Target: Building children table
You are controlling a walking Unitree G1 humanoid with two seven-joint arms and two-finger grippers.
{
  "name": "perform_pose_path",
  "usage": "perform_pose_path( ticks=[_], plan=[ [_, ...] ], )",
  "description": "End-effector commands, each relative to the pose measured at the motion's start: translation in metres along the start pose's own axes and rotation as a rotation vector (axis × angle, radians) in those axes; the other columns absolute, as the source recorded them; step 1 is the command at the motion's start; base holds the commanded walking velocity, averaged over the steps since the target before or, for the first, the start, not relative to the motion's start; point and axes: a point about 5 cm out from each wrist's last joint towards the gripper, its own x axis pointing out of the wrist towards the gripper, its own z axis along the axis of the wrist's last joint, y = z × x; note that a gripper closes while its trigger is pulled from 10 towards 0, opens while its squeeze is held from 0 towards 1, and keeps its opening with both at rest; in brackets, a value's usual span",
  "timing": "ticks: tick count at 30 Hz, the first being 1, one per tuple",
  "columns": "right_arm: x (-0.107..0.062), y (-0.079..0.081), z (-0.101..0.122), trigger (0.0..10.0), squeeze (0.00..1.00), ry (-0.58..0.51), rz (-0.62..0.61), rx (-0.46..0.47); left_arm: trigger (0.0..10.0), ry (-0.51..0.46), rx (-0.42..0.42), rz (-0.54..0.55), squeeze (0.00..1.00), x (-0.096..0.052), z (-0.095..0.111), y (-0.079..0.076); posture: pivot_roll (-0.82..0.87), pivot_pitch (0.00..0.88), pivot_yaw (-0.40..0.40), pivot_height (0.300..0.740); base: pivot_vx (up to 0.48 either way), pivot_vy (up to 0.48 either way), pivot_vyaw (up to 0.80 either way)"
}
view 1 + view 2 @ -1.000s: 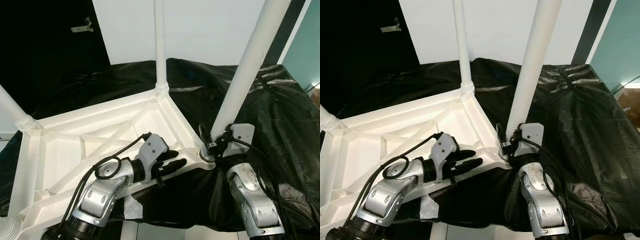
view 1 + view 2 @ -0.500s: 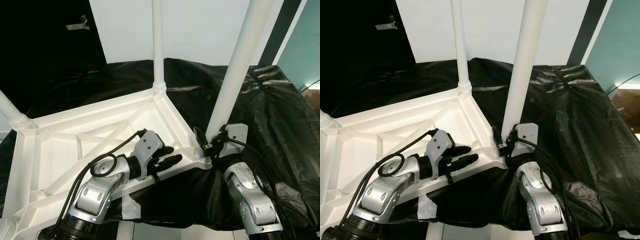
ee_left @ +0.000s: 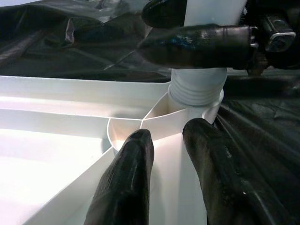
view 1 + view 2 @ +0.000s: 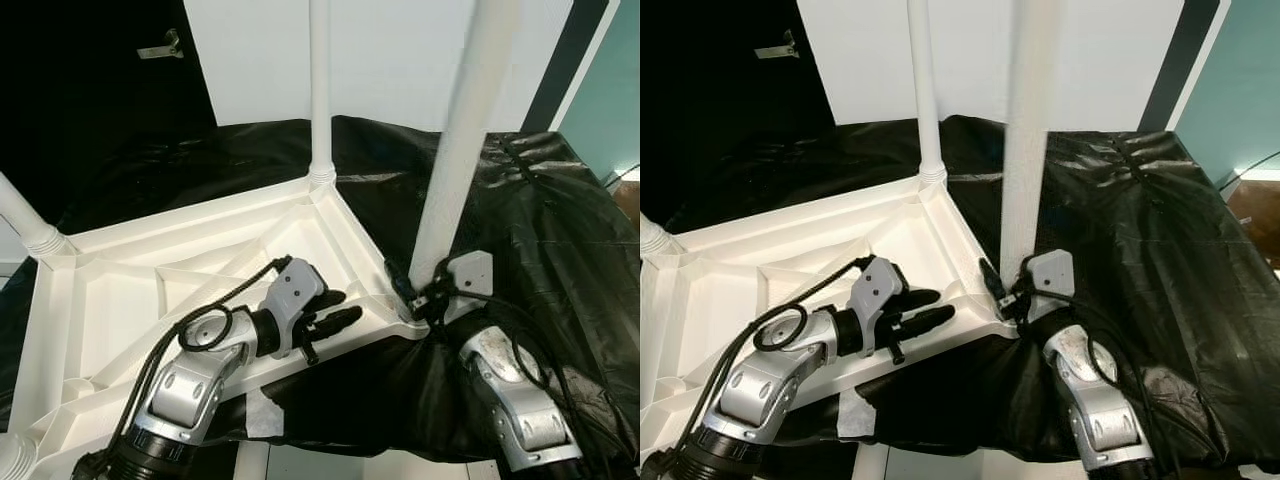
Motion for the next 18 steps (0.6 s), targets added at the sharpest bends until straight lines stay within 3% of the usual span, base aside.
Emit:
perform_pose_path(
  ticks=[1, 10, 17, 18],
  plan=[
    [-0.007, 0.006, -0.022, 10.0, 0.00, 0.110, 0.041, 0.004, 10.0, -0.002, 0.019, 0.047, 0.00, -0.001, 0.004, 0.005, -0.04, 0.021, 0.018, 0.740, 0.000, 0.000, 0.00],
    [-0.010, 0.011, -0.027, 10.0, 0.00, 0.082, 0.123, -0.019, 10.0, 0.000, 0.030, 0.057, 0.00, -0.004, 0.005, 0.007, -0.03, 0.014, 0.019, 0.740, 0.000, 0.000, 0.00],
    [-0.014, 0.011, -0.031, 10.0, 0.00, 0.078, 0.123, 0.100, 10.0, -0.001, 0.034, 0.062, 0.00, -0.004, 0.006, 0.008, -0.03, 0.013, 0.021, 0.740, 0.000, 0.000, 0.00],
    [-0.013, 0.009, -0.032, 10.0, 0.00, 0.082, 0.093, 0.184, 10.0, -0.001, 0.034, 0.061, 0.00, -0.004, 0.006, 0.008, -0.03, 0.013, 0.021, 0.740, 0.000, 0.000, 0.00]
  ],
)
